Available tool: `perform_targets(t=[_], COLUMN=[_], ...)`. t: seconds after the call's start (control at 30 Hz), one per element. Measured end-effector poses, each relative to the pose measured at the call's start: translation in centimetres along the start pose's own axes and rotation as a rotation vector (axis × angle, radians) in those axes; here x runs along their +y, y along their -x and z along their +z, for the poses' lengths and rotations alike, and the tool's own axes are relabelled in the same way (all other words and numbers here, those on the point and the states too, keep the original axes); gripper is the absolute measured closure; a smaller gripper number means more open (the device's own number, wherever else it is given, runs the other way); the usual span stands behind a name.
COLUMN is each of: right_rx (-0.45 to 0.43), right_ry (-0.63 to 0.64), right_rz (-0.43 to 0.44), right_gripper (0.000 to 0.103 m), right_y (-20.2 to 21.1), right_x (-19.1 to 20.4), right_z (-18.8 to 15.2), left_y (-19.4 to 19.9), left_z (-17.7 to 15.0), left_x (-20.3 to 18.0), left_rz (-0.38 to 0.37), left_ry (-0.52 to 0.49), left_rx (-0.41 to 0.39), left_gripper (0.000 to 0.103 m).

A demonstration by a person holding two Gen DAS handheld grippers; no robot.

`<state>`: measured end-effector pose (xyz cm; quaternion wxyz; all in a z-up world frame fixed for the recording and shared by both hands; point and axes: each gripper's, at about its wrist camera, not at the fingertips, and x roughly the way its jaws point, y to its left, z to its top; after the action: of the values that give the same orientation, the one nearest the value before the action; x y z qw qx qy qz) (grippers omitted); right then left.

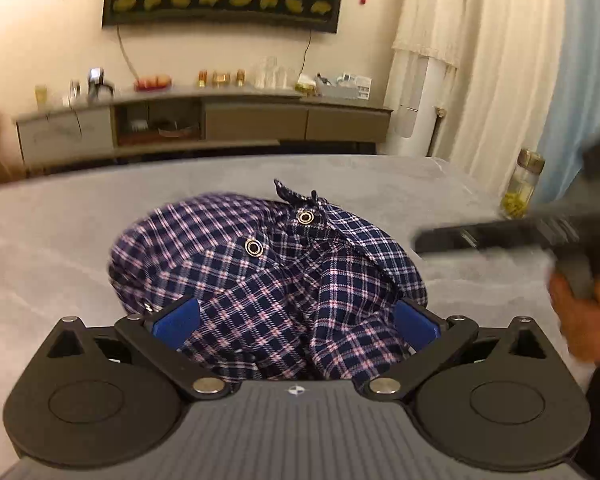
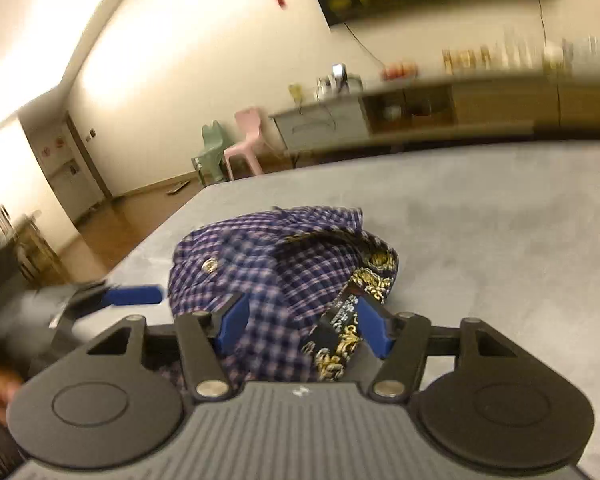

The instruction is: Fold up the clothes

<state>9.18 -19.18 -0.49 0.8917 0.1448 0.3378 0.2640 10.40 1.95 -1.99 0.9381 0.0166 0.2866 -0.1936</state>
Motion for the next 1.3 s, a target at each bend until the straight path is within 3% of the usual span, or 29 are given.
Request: perform_targets(t=[0.13, 0.23, 0.27, 0.3, 0.33, 0.37, 0.4, 0.53, 0.77, 0.87, 0.9, 0.97, 1.03, 1.1, 1.13, 1.17, 1.23, 1.3], right_rx=[0.069, 0.111, 0.109, 0.115, 0.122, 0.113, 0.1, -0.108, -0.514, -0.624, -0.633, -0.535, -0.426, -0.268, -0.204, -0.143, -0.049, 0.019], right_ry=[-0.151, -0.212, -0.239, -0.267, -0.295, -0.321, -0.347, -0.365, -0.139, -0.016, 0.017, 0.063, 0.106, 0.157, 0.211, 0.27, 0.436, 0.605], right_rz=[-0.096, -0.059, -0.039, 0.002, 0.047, 0.082, 0.114, 0.234, 0.336, 0.312, 0.28, 0.186, 0.09, 0.02, -0.017, -0.055, -0.085, -0.063], right_gripper=[0.034, 0.034, 0.039, 0.06, 0.075, 0.083, 0.1, 0.101, 0.103, 0.103, 0.103, 0.1, 0.089, 0.068, 0.063, 0.056, 0.051, 0.041], right_y=[-6.2, -9.6, -10.5, -11.2, -11.9, -11.8, -11.6, -5.0, 11.8, 17.6, 17.9, 13.5, 8.6, 2.1, -0.1, -2.2, -4.9, -5.9], right_x=[-4.7, -6.0, -6.5, -6.8, -7.0, -7.3, -7.6, -6.8, -0.5, 2.4, 3.2, 3.5, 3.6, 3.3, 3.2, 3.1, 3.7, 5.3], right_z=[1.6, 1.6, 1.4, 1.4, 1.5, 1.8, 2.0, 3.8, 11.6, 14.7, 15.3, 13.7, 11.8, 7.1, 4.2, 1.3, -4.1, -7.6], left_y=[-1.1, -2.7, -3.0, -3.3, -3.0, -2.6, -2.2, 2.6, 15.3, 17.0, 16.4, 13.2, 9.5, 6.5, 5.7, 5.1, 4.8, 5.2], left_z=[-0.8, -1.8, -2.1, -2.2, -2.2, -2.0, -1.9, 0.9, 12.0, 16.0, 16.6, 16.2, 13.9, 10.6, 8.8, 7.1, 4.7, 3.3], left_x=[-0.8, -1.8, -2.0, -2.0, -1.7, -1.3, -0.9, 0.0, 2.2, 3.0, 3.1, 3.9, 5.6, 7.6, 8.5, 9.3, 10.5, 11.8], left_rz=[-0.032, 0.007, 0.034, 0.064, 0.072, 0.074, 0.076, 0.109, 0.06, 0.032, 0.06, 0.14, 0.198, 0.245, 0.255, 0.265, 0.271, 0.27], left_ry=[-0.022, -0.064, -0.083, -0.094, -0.084, -0.068, -0.052, -0.053, 0.012, 0.059, 0.053, 0.049, 0.082, 0.132, 0.158, 0.184, 0.22, 0.242], left_rx=[0.026, 0.057, 0.061, 0.073, 0.071, 0.065, 0.059, -0.082, -0.438, -0.489, -0.478, -0.386, -0.254, -0.145, -0.103, -0.071, -0.038, -0.033], left_gripper=[0.001, 0.005, 0.024, 0.056, 0.068, 0.071, 0.079, 0.091, 0.092, 0.092, 0.092, 0.092, 0.092, 0.092, 0.092, 0.092, 0.092, 0.092])
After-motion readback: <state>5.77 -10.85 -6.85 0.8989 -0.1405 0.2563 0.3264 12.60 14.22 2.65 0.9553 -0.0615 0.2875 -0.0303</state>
